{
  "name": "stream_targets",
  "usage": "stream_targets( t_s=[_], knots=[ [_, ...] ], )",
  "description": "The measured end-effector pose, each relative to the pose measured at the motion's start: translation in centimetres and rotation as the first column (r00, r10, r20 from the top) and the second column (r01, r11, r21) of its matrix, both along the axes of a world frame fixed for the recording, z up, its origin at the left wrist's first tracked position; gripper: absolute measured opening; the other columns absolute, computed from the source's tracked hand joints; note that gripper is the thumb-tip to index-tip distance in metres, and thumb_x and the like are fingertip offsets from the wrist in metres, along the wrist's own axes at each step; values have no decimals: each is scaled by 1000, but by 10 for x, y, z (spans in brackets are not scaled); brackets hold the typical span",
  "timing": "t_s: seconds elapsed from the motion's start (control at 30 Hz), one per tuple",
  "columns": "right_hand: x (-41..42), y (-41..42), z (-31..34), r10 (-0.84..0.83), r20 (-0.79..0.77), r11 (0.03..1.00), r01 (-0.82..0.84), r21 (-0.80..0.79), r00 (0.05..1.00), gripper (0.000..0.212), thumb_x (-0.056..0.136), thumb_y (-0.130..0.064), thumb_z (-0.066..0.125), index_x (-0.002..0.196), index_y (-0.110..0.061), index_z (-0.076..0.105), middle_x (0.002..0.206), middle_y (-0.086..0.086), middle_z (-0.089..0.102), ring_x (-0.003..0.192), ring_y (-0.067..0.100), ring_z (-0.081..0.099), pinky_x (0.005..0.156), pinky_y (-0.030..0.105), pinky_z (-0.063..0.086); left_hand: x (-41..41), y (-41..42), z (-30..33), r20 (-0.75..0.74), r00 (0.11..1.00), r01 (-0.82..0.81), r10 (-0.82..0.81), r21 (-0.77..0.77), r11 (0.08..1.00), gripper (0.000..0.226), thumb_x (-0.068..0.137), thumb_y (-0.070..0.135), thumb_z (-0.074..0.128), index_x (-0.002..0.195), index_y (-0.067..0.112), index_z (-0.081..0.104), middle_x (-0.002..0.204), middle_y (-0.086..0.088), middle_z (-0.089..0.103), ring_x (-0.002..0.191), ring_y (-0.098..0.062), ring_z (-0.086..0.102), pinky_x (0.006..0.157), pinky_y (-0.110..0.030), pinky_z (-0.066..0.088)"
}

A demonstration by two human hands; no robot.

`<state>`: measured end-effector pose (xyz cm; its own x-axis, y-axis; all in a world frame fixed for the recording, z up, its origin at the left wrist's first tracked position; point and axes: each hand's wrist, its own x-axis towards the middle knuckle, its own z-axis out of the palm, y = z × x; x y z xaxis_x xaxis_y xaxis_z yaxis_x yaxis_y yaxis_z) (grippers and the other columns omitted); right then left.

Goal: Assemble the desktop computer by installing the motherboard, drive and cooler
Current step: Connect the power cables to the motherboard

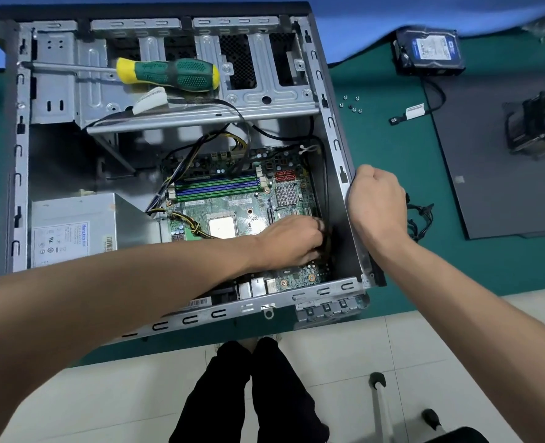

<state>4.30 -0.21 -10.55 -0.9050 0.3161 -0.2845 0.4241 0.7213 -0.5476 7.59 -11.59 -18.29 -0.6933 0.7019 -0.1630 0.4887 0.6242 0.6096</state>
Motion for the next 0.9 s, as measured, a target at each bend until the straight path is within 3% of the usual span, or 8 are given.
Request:
stream_targets(
  t_s=[0.1, 0.23, 0.37, 0.5, 0.67, 0.77, 0.9],
  knots=[
    [0, 0, 0, 0, -3, 1000, 0, 0, 1000, 39, 94, -19, 28, 57, -13, 38, 63, 1, 46, 58, 17, 38, 63, 34, 29, 1, -1, -3, 6, 1000, -1, 1, 7, 1000, 19, 94, 20, 56, 93, 5, 69, 89, -2, 62, 92, -15, 59, 99, -20, 38],
    [0, -1, 1, 1, -11, 1000, -1, 4, 1000, 39, 94, -19, 28, 56, -13, 37, 62, 1, 46, 55, 14, 37, 53, 35, 27, -1, 0, -2, 13, 999, 51, -50, -8, 999, 20, 94, 16, 55, 89, 2, 68, 81, -2, 59, 84, -17, 58, 97, -23, 38],
    [0, 0, 0, -4, -3, 1000, 4, 4, 1000, 39, 94, -19, 28, 57, -13, 39, 63, 1, 46, 56, 13, 37, 61, 34, 28, 1, 0, -3, -2, 1000, 15, -15, -22, 1000, 23, 93, 18, 56, 80, 2, 66, 76, -1, 52, 81, -17, 49, 91, -26, 39],
    [0, 0, -1, -11, -1, 1000, 11, 13, 1000, 38, 93, -20, 28, 57, -13, 39, 63, 2, 46, 55, 14, 36, 64, 34, 29, -4, 2, -4, -22, 1000, -20, 19, -47, 999, 23, 91, 20, 59, 70, 9, 58, 79, -1, 50, 83, -16, 43, 93, -12, 20],
    [1, -1, 1, -16, 3, 1000, 16, 6, 1000, 38, 93, -20, 29, 57, -14, 39, 62, 1, 45, 55, 15, 36, 63, 34, 30, -2, 4, -8, 9, 998, -58, 59, -77, 995, 30, 87, 29, 63, 65, 14, 50, 79, 0, 50, 85, -15, 41, 87, -27, 36],
    [0, 0, 1, -7, 3, 1000, 7, 9, 1000, 38, 93, -20, 29, 57, -14, 39, 62, 1, 46, 55, 14, 36, 63, 33, 29, 4, 4, -17, 33, 990, -136, 137, -16, 991, 29, 88, 32, 62, 76, 5, 62, 85, -1, 56, 90, -15, 44, 91, -29, 35],
    [1, 1, -3, -7, 3, 1000, 7, 5, 1000, 38, 93, -20, 29, 56, -15, 38, 62, 1, 45, 54, 15, 36, 59, 34, 28, 6, 8, -25, 61, 979, -196, 195, 9, 981, 29, 89, 34, 60, 99, 8, 70, 101, -2, 63, 102, -14, 47, 97, -30, 33]
  ],
)
